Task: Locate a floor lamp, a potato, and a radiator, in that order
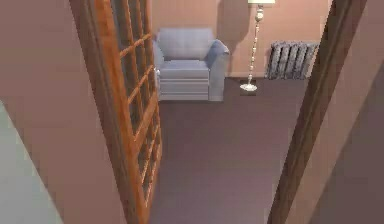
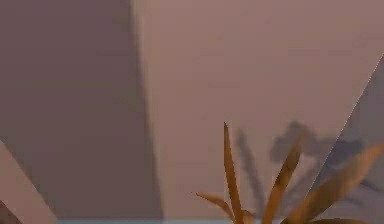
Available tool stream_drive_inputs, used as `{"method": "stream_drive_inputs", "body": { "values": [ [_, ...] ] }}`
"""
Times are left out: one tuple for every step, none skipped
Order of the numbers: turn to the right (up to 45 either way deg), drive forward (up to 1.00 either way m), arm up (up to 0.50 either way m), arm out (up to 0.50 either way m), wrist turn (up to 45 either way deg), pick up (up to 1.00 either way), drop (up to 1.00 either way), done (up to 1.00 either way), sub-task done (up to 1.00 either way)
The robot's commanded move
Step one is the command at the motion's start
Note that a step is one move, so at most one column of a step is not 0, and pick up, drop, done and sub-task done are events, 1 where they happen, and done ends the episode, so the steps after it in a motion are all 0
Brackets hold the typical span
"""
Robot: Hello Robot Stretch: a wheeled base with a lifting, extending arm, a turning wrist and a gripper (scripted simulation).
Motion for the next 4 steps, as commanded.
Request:
{"method": "stream_drive_inputs", "body": {
  "values": [
    [-45.0,0.00,0.00,0.00,0.0,0.00,0.00,0.00,0.00],
    [0.0,0.05,0.00,0.00,0.0,0.00,0.00,0.00,0.00],
    [45.0,0.00,0.00,0.00,0.0,0.00,0.00,0.00,0.00],
    [12.0,0.00,0.00,0.00,0.0,0.00,0.00,0.00,0.00]
  ]
}}
